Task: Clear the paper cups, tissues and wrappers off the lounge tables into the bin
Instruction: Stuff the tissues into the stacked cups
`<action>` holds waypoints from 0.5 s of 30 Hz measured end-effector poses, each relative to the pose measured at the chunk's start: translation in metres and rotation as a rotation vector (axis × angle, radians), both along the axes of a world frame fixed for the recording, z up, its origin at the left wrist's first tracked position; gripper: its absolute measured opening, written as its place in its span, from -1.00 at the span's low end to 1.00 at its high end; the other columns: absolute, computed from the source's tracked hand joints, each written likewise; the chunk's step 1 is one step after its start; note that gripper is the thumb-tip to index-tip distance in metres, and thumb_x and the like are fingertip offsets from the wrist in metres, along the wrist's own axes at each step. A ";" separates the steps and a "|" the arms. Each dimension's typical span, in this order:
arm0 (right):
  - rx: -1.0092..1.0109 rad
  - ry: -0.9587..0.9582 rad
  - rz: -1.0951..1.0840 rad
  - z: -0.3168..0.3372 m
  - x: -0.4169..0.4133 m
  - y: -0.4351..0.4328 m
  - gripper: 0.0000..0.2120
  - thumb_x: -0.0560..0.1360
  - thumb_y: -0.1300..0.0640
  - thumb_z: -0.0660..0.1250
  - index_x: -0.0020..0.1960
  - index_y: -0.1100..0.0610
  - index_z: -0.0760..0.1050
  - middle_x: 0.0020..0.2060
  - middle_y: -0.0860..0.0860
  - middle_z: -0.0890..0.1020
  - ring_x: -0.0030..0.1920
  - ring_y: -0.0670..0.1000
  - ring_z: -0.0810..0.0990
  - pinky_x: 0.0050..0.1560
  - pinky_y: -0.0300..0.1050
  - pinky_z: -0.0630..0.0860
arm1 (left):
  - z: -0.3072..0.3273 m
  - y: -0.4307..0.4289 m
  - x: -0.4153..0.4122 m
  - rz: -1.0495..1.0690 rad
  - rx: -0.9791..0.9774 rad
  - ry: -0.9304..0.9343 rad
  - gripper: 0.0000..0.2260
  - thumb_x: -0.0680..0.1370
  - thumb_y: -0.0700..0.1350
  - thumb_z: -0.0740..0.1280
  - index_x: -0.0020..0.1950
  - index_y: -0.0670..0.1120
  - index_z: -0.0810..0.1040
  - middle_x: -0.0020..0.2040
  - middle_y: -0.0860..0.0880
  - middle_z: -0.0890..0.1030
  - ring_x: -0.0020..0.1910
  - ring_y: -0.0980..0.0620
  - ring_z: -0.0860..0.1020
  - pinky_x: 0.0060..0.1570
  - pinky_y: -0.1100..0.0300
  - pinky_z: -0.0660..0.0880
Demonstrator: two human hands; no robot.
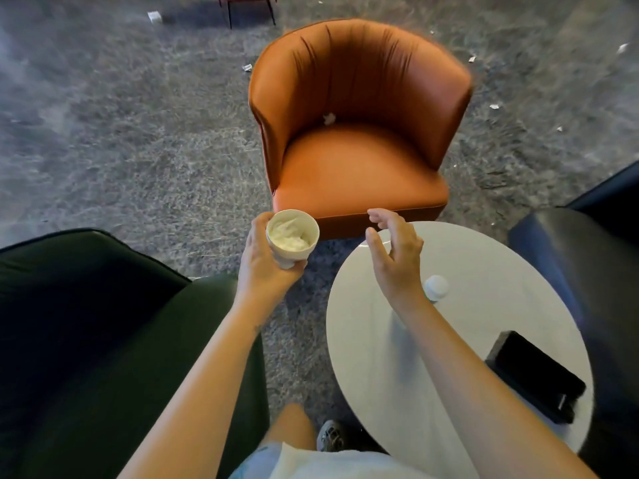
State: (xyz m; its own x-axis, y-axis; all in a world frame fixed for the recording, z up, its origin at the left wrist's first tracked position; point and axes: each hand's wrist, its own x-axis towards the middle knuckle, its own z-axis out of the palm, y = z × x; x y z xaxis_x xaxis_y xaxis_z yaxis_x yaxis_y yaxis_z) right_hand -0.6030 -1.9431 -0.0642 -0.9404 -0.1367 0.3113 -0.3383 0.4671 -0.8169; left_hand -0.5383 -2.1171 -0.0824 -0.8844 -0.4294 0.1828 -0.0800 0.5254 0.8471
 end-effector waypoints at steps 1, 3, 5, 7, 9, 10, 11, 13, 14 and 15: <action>-0.001 -0.003 -0.007 0.000 -0.004 0.004 -0.66 0.50 0.01 0.15 0.13 0.17 0.51 0.03 0.08 0.61 0.04 0.09 0.53 0.14 0.12 0.39 | 0.001 0.002 -0.006 0.007 -0.011 -0.007 -0.32 0.29 -0.09 0.56 0.29 0.05 0.27 0.16 0.08 0.46 0.15 0.09 0.45 0.07 0.17 0.44; -0.003 -0.007 -0.015 -0.001 -0.012 0.010 -0.69 0.49 0.07 0.17 0.13 0.18 0.51 0.03 0.09 0.61 0.04 0.10 0.54 0.13 0.19 0.40 | 0.004 0.006 -0.018 0.008 -0.030 -0.011 -0.30 0.29 -0.08 0.56 0.32 0.01 0.27 0.16 0.09 0.44 0.16 0.07 0.44 0.08 0.14 0.44; -0.004 -0.021 -0.031 -0.001 -0.022 0.015 -0.69 0.49 0.06 0.16 0.13 0.18 0.51 0.03 0.08 0.61 0.04 0.08 0.54 0.14 0.19 0.40 | 0.006 0.009 -0.033 -0.011 -0.042 -0.002 -0.29 0.29 -0.09 0.56 0.33 -0.02 0.27 0.16 0.10 0.42 0.16 0.07 0.43 0.10 0.13 0.44; -0.016 -0.036 -0.058 -0.001 -0.032 0.019 -0.69 0.49 0.06 0.16 0.13 0.16 0.51 0.02 0.05 0.61 0.04 0.07 0.54 0.14 0.20 0.40 | 0.008 0.010 -0.049 -0.040 -0.048 0.007 -0.30 0.29 -0.12 0.56 0.32 -0.04 0.28 0.17 0.07 0.44 0.16 0.07 0.43 0.12 0.11 0.44; -0.030 -0.045 -0.082 -0.003 -0.042 0.022 -0.70 0.49 0.07 0.17 0.13 0.16 0.51 0.02 0.04 0.60 0.03 0.07 0.53 0.12 0.21 0.41 | 0.009 0.010 -0.068 -0.067 -0.045 0.010 -0.31 0.29 -0.12 0.56 0.32 -0.04 0.29 0.19 0.03 0.46 0.17 0.05 0.44 0.13 0.10 0.44; -0.029 -0.050 -0.094 -0.004 -0.048 0.023 -0.70 0.49 0.07 0.16 0.13 0.16 0.51 0.02 0.04 0.60 0.03 0.06 0.53 0.12 0.21 0.40 | 0.010 0.010 -0.077 -0.078 -0.043 0.007 -0.31 0.29 -0.12 0.56 0.31 -0.04 0.29 0.20 0.01 0.47 0.18 0.04 0.44 0.13 0.10 0.45; -0.025 -0.058 -0.105 -0.004 -0.054 0.023 -0.70 0.49 0.06 0.16 0.14 0.15 0.50 0.02 0.03 0.60 0.03 0.05 0.53 0.13 0.21 0.40 | 0.010 0.009 -0.087 -0.089 -0.043 0.003 -0.32 0.29 -0.12 0.56 0.31 -0.04 0.29 0.20 0.00 0.47 0.18 0.03 0.45 0.12 0.11 0.45; -0.014 -0.075 -0.122 -0.007 -0.068 0.021 -0.69 0.49 0.05 0.15 0.15 0.14 0.50 0.02 0.02 0.59 0.04 0.04 0.52 0.13 0.20 0.40 | 0.011 0.006 -0.110 -0.114 -0.043 -0.003 -0.32 0.30 -0.14 0.55 0.31 -0.06 0.29 0.20 0.00 0.47 0.18 0.01 0.45 0.11 0.13 0.43; -0.009 -0.083 -0.131 -0.008 -0.076 0.020 -0.68 0.49 0.04 0.15 0.15 0.14 0.50 0.02 0.01 0.59 0.04 0.04 0.52 0.13 0.21 0.41 | 0.012 0.004 -0.123 -0.126 -0.038 -0.007 -0.33 0.29 -0.15 0.55 0.31 -0.07 0.29 0.19 0.00 0.46 0.18 -0.01 0.44 0.12 0.12 0.42; -0.004 -0.087 -0.140 -0.010 -0.085 0.018 -0.68 0.49 0.04 0.15 0.16 0.14 0.49 0.03 0.01 0.59 0.04 0.04 0.51 0.12 0.21 0.41 | 0.011 0.001 -0.139 -0.139 -0.033 -0.009 -0.33 0.29 -0.15 0.55 0.31 -0.07 0.30 0.18 0.00 0.46 0.19 -0.03 0.44 0.15 0.06 0.42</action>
State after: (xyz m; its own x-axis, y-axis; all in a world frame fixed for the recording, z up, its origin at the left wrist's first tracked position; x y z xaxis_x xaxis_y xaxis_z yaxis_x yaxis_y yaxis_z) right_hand -0.6883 -1.9254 -0.0738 -0.9735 -0.0016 0.2285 -0.1985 0.5018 -0.8419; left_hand -0.6768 -2.1165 -0.0713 -0.9368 -0.2962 0.1862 -0.0121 0.5594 0.8288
